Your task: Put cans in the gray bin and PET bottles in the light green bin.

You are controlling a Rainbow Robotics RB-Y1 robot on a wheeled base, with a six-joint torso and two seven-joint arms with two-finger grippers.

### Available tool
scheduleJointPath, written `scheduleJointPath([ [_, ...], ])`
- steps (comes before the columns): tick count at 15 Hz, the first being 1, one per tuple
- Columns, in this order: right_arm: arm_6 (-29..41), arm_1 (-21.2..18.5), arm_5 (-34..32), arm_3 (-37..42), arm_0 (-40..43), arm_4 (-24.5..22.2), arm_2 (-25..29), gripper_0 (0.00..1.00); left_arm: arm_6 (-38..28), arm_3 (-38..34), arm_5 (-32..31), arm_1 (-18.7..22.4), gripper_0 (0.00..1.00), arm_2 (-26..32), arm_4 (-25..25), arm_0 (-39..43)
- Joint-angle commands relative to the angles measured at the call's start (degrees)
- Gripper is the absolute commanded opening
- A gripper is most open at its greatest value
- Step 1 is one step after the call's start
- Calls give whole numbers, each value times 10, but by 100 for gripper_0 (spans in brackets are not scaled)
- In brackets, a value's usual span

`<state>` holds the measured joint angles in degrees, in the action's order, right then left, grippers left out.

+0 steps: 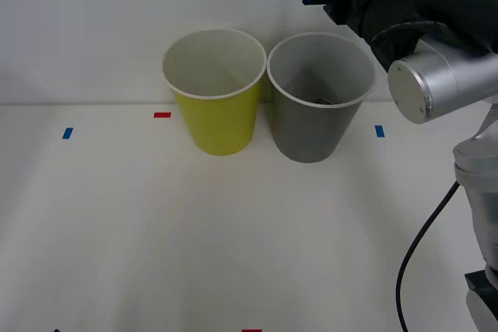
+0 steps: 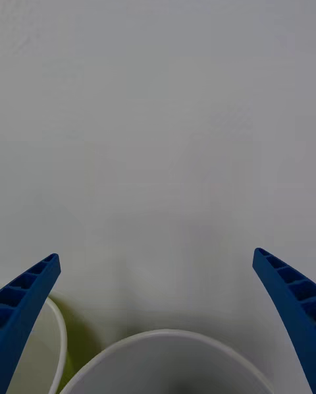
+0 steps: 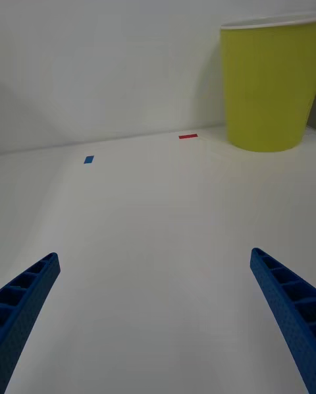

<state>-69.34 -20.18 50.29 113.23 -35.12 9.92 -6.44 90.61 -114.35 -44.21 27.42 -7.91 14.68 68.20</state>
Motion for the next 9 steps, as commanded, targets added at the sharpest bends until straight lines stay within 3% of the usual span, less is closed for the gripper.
scheduleJointPath([
  [1,0,1,1,5,1,-6,-1,100,0,0,0,0,100,0,0,0],
  [3,1,-6,27,52,24,-29,7,100,0,0,0,0,100,0,0,0],
  [6,5,-17,124,174,69,-32,12,100,0,0,0,0,100,0,0,0],
  [9,8,-19,124,266,153,-32,23,100,0,0,0,0,100,0,0,0],
])
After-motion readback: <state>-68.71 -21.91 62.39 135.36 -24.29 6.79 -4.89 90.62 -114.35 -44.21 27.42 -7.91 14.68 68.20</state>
